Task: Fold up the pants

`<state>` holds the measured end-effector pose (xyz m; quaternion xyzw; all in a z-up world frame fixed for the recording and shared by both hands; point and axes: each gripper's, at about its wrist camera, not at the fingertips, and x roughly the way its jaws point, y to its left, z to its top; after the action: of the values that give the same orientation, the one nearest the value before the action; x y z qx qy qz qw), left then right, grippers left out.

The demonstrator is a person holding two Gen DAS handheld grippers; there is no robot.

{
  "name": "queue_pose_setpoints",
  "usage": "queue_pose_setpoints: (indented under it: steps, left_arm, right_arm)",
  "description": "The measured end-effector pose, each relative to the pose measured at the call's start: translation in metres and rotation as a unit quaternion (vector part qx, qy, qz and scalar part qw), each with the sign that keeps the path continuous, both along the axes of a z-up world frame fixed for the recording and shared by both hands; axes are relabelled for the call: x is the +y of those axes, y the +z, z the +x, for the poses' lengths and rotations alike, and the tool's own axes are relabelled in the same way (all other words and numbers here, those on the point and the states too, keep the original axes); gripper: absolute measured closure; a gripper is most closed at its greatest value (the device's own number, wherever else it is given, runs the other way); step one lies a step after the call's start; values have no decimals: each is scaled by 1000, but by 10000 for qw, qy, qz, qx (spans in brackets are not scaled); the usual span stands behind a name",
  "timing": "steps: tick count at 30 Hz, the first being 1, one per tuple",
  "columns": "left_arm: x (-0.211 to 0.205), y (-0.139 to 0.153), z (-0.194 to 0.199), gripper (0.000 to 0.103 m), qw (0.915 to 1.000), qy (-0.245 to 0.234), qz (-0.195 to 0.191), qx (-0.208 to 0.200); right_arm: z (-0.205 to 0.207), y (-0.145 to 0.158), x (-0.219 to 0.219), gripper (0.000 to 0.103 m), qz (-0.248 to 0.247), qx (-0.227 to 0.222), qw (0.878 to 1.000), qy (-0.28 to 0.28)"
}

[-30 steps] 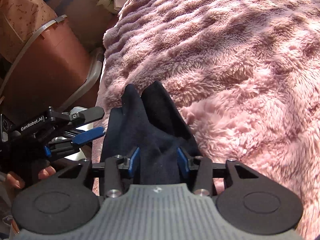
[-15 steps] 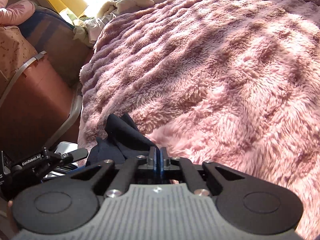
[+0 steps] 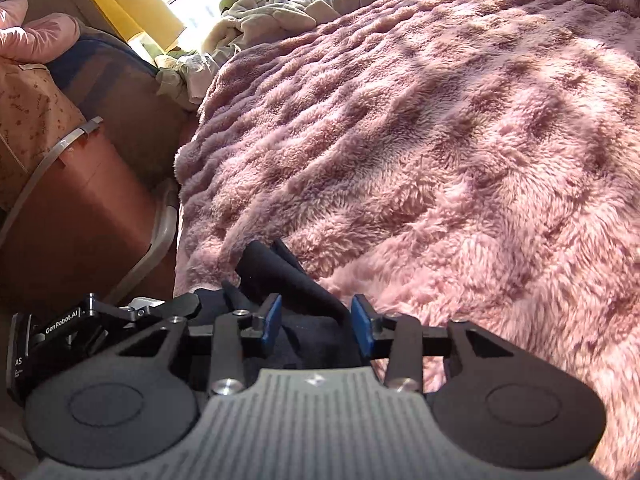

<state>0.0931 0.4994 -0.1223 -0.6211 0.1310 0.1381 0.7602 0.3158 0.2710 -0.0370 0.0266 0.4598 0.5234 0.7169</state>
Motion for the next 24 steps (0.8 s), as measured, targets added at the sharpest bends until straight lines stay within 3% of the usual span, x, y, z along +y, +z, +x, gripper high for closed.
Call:
queue_pose_setpoints:
  steps: [3, 5, 7, 9, 10, 12, 14, 16, 24]
  left_arm:
    - [-8, 27, -5, 44, 9953, 494, 753, 362]
    - [-21, 52, -7, 43, 9778, 978, 1666, 814]
    - [-28, 63, -7, 37, 9725, 1077, 1953, 677]
    - [-23, 58, 1, 33, 9870, 514, 1524, -54]
    - [-20, 51, 12, 33, 9930, 81, 1164, -207]
    - [-24, 39, 28, 42, 9956, -136, 915, 151]
    - [-29, 31, 40, 50, 9918, -44, 1025, 761]
    - [-29, 23, 45, 50, 9911, -41, 873, 1001]
    - [-16, -7, 37, 50, 9980, 346, -1, 531]
  right_arm:
    - [9, -9, -14, 82, 19, 178, 9994, -288]
    - [10, -11, -22, 82, 73, 230, 9989, -400]
    - [8, -10, -31, 82, 371, 326, 9977, -467]
    - [6, -11, -49, 81, 1347, 848, 9860, -492]
    - [5, -12, -54, 81, 1627, 1040, 9798, -523]
    - [3, -11, -56, 81, 1578, 983, 9798, -730]
    - [2, -11, -56, 81, 1523, 899, 9809, -809]
    - [4, -11, -56, 81, 1483, 906, 9811, -846]
    - [9, -15, -61, 81, 1411, 858, 9831, -784]
